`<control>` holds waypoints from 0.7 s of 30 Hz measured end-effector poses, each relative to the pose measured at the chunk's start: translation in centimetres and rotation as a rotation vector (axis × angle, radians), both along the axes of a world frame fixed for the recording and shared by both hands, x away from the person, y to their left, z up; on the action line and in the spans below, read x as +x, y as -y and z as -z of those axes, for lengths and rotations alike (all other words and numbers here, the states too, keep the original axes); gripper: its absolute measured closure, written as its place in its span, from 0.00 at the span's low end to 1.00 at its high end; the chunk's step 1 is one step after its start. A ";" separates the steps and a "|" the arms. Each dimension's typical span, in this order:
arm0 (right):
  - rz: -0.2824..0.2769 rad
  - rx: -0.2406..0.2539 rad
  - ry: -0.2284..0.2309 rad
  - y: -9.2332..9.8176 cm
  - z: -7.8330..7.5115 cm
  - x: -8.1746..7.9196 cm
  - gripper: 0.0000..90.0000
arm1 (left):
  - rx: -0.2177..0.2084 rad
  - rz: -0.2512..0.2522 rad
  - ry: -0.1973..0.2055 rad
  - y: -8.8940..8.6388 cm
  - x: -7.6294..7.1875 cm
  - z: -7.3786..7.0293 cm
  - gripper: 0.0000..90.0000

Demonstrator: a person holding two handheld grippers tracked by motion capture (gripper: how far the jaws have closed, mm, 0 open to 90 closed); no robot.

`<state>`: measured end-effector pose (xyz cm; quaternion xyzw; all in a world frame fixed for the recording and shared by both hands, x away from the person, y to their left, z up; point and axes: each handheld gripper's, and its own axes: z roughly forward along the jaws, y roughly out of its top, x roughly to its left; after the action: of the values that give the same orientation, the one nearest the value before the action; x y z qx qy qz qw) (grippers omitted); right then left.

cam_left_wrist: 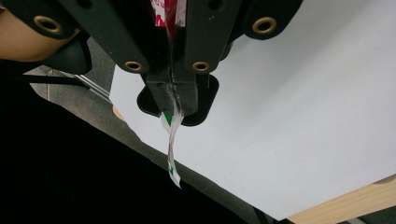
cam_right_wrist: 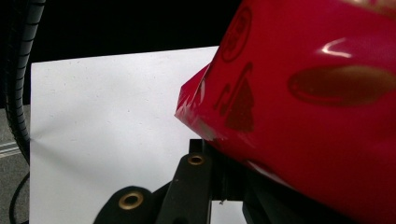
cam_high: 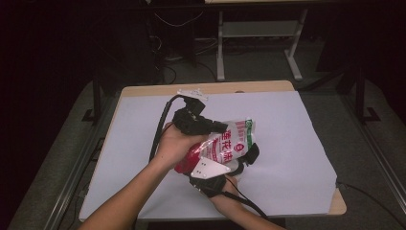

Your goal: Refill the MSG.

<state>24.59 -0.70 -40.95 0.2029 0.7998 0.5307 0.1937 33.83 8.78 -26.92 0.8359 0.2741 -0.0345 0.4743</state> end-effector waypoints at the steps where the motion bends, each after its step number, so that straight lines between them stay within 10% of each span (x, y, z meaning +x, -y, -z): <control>1: 0.000 -0.001 0.001 0.0 0.0 0.0 1.00 | 0.000 -0.001 0.000 0.0 0.0 0.0 1.00; 21: -0.002 0.007 0.000 0.0 -0.1 0.0 1.00 | -0.003 -0.003 0.004 0.2 0.0 0.0 1.00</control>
<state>24.63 -0.66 -40.88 0.2025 0.7982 0.5336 0.1924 33.83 8.59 -26.92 0.8349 0.2741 -0.0326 0.4761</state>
